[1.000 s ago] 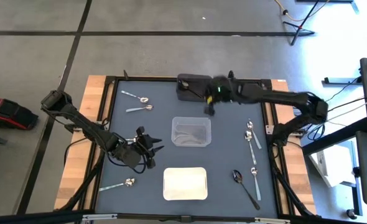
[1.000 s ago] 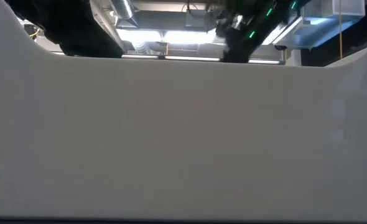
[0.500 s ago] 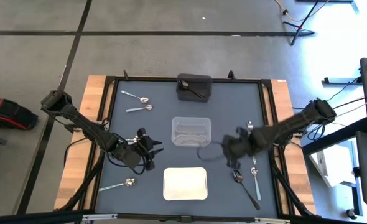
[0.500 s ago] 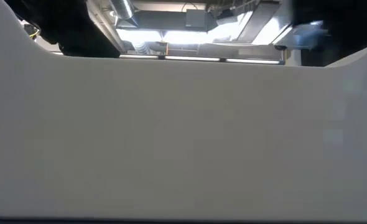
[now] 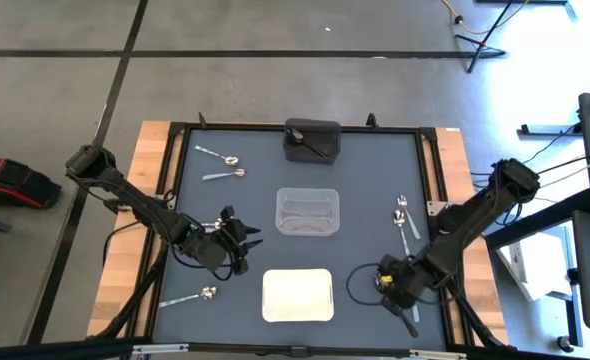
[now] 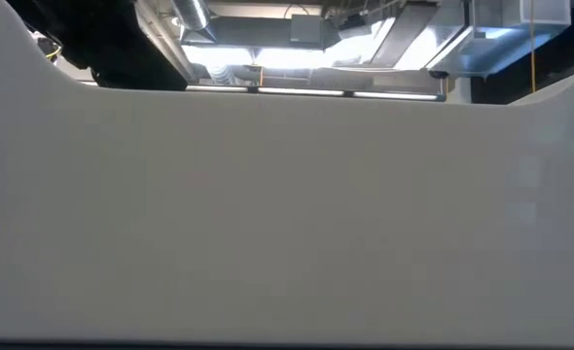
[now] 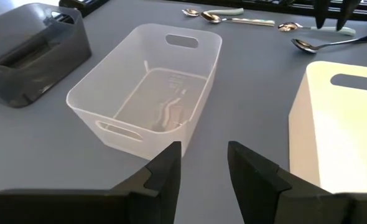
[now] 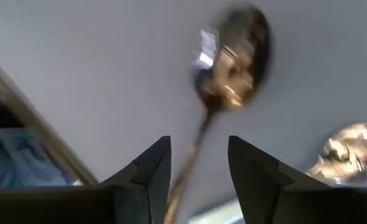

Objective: Sort silverware by color (type)
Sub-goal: Put the black spoon into the black bin

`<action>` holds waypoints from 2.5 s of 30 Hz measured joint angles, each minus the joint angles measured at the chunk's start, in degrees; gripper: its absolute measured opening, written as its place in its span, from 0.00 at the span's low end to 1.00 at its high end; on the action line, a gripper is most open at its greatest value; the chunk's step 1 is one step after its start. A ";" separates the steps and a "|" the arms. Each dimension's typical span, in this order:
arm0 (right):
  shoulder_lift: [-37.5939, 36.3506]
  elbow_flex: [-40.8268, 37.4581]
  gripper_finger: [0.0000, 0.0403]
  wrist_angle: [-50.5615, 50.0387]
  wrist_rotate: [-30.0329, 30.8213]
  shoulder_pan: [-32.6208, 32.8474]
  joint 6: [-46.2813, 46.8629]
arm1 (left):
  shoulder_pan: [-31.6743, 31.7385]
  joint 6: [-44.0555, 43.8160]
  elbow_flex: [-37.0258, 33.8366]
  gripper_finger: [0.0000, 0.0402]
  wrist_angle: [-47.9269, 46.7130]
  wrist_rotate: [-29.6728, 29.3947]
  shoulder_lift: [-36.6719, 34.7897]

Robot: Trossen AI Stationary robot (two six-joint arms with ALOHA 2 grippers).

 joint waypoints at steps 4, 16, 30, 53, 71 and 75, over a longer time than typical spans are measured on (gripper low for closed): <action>1.64 -2.46 0.38 4.55 -0.07 2.70 4.55 | 0.00 -0.47 0.00 0.31 0.01 0.37 0.00; 10.26 -2.33 0.29 8.43 -0.41 3.11 2.12 | 0.00 -0.61 0.04 0.31 0.07 0.67 0.02; 10.39 -1.78 0.02 7.51 2.58 3.20 -3.50 | 0.00 -0.59 0.04 0.31 0.02 0.92 0.02; -6.62 7.34 0.00 -4.75 26.53 -21.66 -53.26 | 0.00 1.94 0.04 0.31 0.07 1.16 0.02; -6.15 7.45 0.00 29.97 10.68 -61.77 -96.89 | 0.04 1.52 -13.35 0.31 24.88 -0.19 0.04; -2.36 7.45 0.00 39.18 6.57 -69.41 -100.81 | 0.28 1.53 -14.73 0.31 26.55 -0.96 0.06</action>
